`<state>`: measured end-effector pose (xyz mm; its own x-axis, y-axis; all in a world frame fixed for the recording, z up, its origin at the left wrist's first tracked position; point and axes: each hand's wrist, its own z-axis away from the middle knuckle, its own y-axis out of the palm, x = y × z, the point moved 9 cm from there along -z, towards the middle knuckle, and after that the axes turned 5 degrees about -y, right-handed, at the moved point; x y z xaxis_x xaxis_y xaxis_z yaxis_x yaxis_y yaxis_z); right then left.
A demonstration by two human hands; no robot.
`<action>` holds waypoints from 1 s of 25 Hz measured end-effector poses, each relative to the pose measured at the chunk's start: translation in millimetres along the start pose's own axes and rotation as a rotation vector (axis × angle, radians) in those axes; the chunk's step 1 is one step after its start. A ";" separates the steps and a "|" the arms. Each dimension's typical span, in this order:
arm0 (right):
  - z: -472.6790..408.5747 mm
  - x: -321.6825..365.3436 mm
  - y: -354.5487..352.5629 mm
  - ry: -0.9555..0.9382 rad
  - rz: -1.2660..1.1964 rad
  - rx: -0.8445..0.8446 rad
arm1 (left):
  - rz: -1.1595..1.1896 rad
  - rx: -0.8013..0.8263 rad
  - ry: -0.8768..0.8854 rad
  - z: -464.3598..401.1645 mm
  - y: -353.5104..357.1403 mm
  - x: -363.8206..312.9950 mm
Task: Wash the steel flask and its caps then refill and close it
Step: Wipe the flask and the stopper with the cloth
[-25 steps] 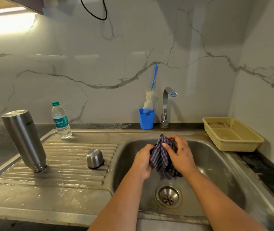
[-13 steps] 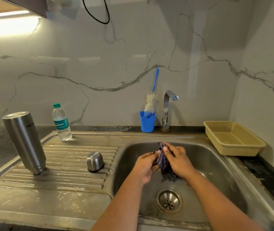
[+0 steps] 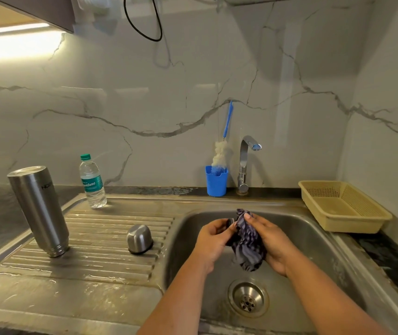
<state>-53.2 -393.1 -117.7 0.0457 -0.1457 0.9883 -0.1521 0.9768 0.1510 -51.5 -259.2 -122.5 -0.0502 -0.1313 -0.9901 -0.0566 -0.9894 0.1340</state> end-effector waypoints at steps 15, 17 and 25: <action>6.7 5.2 -1.5 -0.034 0.294 -0.045 | -0.006 -0.133 -0.046 -2.1 -5.7 6.8; 9.4 24.5 7.3 -0.257 0.808 -0.082 | 0.123 -0.212 -0.143 -5.3 -15.2 16.6; 0.4 14.8 -9.9 -0.146 0.532 -0.135 | 0.294 -0.112 -0.211 1.9 0.9 17.3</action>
<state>-51.5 -405.0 -104.6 -0.1413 0.3609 0.9218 0.0113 0.9317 -0.3630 -54.3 -262.2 -139.5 -0.2529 -0.4061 -0.8781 0.0992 -0.9137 0.3940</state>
